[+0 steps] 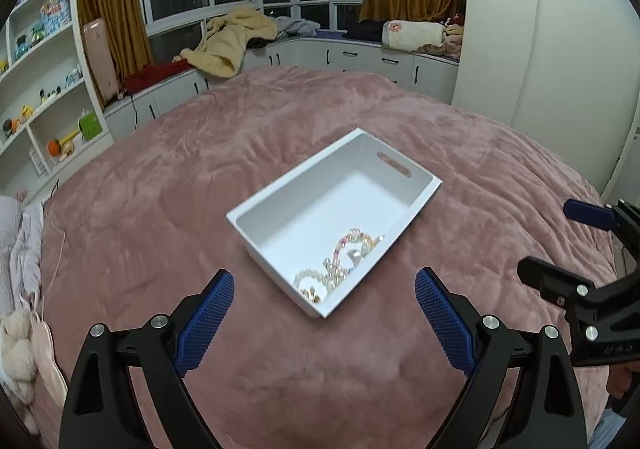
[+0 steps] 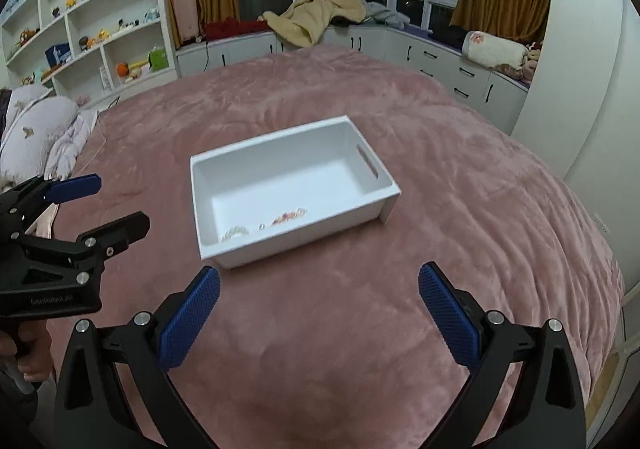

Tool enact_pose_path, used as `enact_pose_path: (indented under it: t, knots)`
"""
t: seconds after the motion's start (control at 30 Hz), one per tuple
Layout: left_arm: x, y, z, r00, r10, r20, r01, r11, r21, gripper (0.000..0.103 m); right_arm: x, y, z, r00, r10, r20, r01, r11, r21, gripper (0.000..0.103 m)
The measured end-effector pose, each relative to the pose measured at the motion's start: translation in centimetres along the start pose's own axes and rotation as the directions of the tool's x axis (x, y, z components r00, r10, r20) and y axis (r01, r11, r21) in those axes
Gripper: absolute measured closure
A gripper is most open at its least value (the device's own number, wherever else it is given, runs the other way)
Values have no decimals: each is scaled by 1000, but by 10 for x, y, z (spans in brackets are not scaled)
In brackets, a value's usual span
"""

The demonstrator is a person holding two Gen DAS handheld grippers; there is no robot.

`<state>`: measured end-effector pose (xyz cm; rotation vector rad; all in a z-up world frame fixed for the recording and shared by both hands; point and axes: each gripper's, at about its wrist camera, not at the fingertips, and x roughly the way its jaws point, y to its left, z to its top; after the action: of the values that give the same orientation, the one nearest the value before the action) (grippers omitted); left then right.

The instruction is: Organize jewelry

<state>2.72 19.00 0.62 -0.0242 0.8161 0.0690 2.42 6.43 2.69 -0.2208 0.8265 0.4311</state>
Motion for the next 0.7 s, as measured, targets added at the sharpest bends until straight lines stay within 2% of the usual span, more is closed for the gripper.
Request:
enact_pose_path:
  t: [0.23, 0.7]
  knots:
    - [-5, -3, -15, 1000, 21, -5, -21, 1000, 19, 10, -1, 7, -12, 1000, 26, -17, -25, 1000, 8, 5]
    - [1, -7, -19, 999, 19, -43, -18, 999, 27, 10, -4, 7, -16, 1000, 26, -7, -25, 1000, 10, 5]
